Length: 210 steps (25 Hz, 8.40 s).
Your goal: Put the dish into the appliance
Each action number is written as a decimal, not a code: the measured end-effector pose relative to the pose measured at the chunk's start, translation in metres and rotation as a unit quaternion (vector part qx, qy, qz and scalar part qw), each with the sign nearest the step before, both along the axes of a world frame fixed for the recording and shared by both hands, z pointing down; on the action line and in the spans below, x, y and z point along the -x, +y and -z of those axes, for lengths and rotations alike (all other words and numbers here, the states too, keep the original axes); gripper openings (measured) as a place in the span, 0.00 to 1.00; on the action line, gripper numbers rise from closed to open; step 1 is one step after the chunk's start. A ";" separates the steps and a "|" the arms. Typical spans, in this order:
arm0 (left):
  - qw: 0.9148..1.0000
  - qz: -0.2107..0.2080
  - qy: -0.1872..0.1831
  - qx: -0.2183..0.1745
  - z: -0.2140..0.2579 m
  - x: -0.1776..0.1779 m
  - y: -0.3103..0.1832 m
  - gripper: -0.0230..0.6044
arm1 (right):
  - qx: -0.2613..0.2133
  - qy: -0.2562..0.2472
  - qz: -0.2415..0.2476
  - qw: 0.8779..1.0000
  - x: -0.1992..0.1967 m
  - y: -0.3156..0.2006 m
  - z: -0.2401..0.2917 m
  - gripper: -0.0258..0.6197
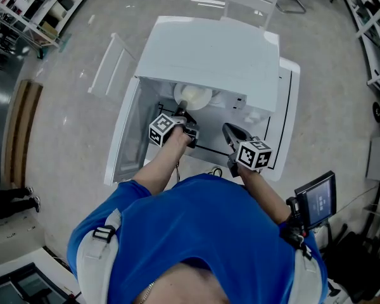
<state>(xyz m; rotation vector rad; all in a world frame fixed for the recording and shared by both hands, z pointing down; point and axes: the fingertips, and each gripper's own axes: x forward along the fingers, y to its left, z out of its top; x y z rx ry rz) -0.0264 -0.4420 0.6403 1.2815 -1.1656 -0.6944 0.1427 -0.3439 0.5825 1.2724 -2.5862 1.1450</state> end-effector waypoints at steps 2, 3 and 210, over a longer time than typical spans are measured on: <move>1.000 0.001 -0.005 0.000 0.000 0.001 -0.004 0.07 | 0.001 0.000 0.001 1.000 0.001 -0.001 -0.001 0.04; 1.000 0.001 -0.008 -0.001 -0.001 0.001 -0.006 0.07 | 0.001 0.000 0.001 1.000 0.001 -0.002 -0.002 0.04; 0.646 -0.416 -0.499 -0.400 0.092 -0.059 0.268 0.13 | -0.045 -0.002 -0.114 0.992 0.013 0.178 0.025 0.04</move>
